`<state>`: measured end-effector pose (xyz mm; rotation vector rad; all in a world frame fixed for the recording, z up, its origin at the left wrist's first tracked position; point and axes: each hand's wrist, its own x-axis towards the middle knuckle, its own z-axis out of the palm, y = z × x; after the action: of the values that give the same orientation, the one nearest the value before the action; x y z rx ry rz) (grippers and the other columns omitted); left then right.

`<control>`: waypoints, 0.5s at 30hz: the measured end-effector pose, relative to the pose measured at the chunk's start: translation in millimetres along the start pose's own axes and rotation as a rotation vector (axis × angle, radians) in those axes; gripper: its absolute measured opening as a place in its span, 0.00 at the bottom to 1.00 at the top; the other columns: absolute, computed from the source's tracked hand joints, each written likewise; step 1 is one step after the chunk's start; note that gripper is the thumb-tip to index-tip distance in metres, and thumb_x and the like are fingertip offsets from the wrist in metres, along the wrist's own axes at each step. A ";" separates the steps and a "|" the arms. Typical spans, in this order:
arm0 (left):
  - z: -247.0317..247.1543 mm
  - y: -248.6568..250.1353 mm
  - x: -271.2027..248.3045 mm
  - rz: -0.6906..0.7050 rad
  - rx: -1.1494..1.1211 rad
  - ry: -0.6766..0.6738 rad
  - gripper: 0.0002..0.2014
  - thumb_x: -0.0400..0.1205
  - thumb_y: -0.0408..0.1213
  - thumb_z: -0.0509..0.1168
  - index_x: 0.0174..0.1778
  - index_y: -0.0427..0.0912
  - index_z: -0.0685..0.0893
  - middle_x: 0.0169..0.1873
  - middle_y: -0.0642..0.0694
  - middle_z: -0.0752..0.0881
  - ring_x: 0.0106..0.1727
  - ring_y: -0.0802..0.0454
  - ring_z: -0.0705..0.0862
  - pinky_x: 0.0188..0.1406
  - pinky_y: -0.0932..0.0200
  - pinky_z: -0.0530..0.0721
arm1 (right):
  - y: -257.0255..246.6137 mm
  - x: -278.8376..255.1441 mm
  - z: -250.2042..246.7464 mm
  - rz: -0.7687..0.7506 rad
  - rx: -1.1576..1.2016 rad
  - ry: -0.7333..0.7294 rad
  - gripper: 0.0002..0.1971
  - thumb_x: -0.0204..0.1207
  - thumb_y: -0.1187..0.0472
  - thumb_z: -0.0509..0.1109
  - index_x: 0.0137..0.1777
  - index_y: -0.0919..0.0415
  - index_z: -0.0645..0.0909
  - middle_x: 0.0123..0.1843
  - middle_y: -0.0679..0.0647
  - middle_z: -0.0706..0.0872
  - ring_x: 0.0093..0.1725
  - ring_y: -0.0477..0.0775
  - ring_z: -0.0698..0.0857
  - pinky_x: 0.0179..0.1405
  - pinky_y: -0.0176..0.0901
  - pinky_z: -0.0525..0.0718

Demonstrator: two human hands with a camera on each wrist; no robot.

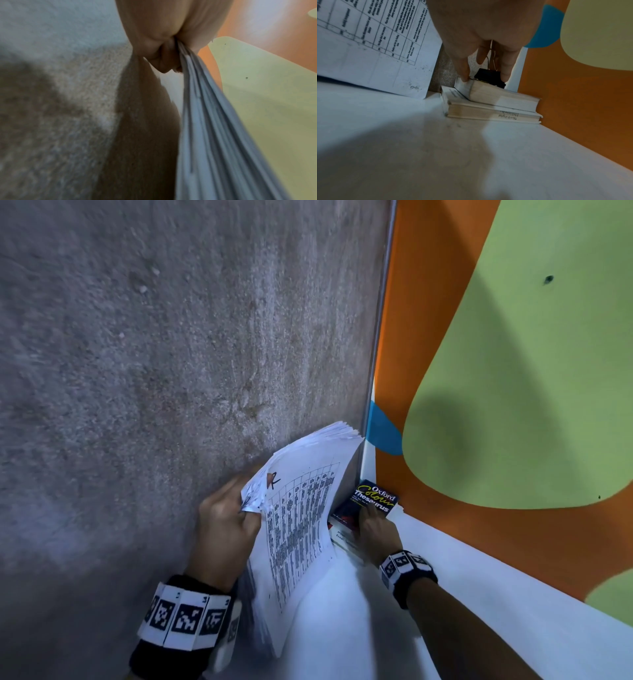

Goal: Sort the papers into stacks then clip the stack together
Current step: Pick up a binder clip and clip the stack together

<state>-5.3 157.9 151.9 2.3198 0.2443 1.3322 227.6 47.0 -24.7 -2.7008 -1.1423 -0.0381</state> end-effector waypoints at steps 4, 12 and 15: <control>-0.9 -2.7 -2.3 0.000 0.017 0.023 0.20 0.66 0.21 0.57 0.50 0.34 0.88 0.34 0.46 0.88 0.35 0.55 0.80 0.36 0.78 0.72 | -1.4 -5.7 -3.3 0.013 -0.076 -0.020 0.15 0.81 0.61 0.60 0.64 0.67 0.71 0.66 0.64 0.73 0.59 0.64 0.80 0.41 0.51 0.82; 5.0 2.3 -1.7 -0.104 -0.043 0.059 0.17 0.70 0.13 0.64 0.50 0.29 0.89 0.42 0.49 0.88 0.39 0.72 0.82 0.37 0.83 0.74 | 12.8 -47.6 -25.2 0.072 0.360 0.081 0.23 0.74 0.53 0.71 0.63 0.64 0.70 0.59 0.62 0.81 0.52 0.64 0.85 0.42 0.47 0.79; 8.9 2.3 2.0 -0.173 -0.170 0.062 0.10 0.77 0.26 0.67 0.49 0.40 0.90 0.42 0.50 0.89 0.39 0.73 0.83 0.40 0.71 0.80 | 36.3 -84.3 -42.0 0.279 0.719 0.252 0.25 0.68 0.59 0.78 0.64 0.67 0.79 0.54 0.58 0.87 0.49 0.55 0.88 0.47 0.41 0.85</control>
<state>3.2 154.0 150.7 2.0694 0.3305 1.2882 196.8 -45.6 1.0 -2.1020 -0.5483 0.0624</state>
